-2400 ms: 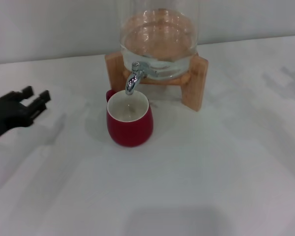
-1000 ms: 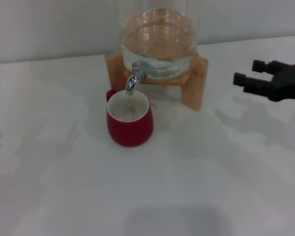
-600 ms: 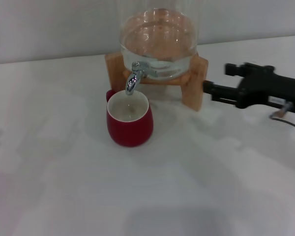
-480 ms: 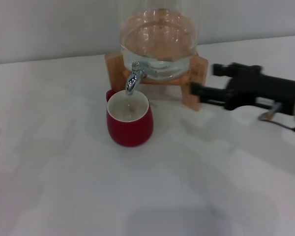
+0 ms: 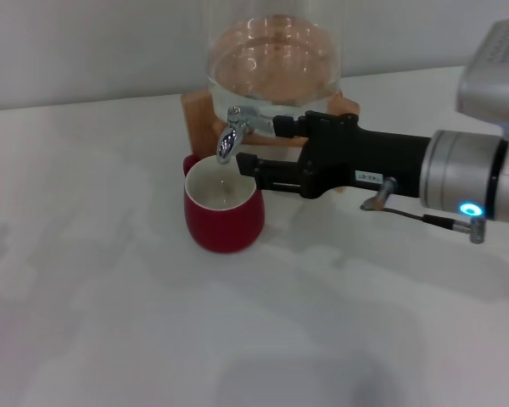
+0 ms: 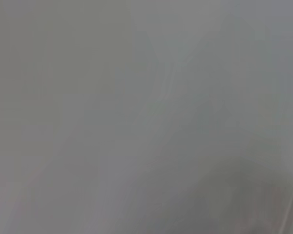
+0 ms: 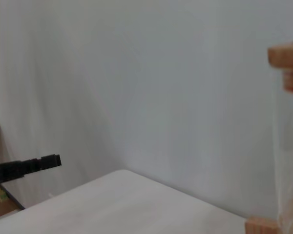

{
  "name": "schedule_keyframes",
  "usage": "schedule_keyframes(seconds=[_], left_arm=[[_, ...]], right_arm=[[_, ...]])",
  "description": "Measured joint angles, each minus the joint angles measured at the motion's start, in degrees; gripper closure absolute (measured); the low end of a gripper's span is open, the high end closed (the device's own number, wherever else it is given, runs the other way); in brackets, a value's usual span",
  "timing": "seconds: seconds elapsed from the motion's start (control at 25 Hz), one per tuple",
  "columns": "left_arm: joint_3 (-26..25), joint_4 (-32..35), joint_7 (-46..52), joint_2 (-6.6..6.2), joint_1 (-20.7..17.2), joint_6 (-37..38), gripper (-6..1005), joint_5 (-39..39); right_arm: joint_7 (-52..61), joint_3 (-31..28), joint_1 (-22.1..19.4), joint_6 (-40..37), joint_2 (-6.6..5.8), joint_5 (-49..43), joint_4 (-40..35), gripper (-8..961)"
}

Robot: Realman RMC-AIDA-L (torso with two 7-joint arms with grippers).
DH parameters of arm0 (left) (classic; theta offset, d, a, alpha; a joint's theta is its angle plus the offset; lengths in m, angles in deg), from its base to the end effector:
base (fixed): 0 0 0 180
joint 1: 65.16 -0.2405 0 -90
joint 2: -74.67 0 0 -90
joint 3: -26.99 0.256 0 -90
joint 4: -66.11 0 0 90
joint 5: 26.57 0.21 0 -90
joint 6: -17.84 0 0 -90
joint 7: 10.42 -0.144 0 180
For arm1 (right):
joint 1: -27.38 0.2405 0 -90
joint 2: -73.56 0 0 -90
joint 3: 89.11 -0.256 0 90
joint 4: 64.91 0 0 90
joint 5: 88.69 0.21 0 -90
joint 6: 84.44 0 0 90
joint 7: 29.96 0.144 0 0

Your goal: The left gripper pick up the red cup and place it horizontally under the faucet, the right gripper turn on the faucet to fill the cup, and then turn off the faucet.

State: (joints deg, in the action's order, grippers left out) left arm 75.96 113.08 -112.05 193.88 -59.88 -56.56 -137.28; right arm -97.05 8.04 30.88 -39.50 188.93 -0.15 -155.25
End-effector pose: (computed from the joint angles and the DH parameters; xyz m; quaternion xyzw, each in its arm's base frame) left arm -0.3372 0.2798 0.0882 -0.7438 -0.3232 -0.4073 0.4200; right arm 0.1537 0.3068 0.0043 -0.9009 0.2183 0.2654 0.2651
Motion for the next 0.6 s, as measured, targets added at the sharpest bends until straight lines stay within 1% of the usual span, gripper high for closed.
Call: schedule_keyframes(seconds=[0.24,0.6], left_arm=[[0.39,0.18,-0.39,0.04,-0.01,-1.49,300,0.06],[0.59,0.67,-0.67,0.07,0.01,-2.22,299,0.23]], right_arm=[[0.02,-0.06,2.18,-2.81,-0.13,0.03,3.92,172],[-0.36,0.63,2.45,-5.13,-0.16,0.06,5.30,172]])
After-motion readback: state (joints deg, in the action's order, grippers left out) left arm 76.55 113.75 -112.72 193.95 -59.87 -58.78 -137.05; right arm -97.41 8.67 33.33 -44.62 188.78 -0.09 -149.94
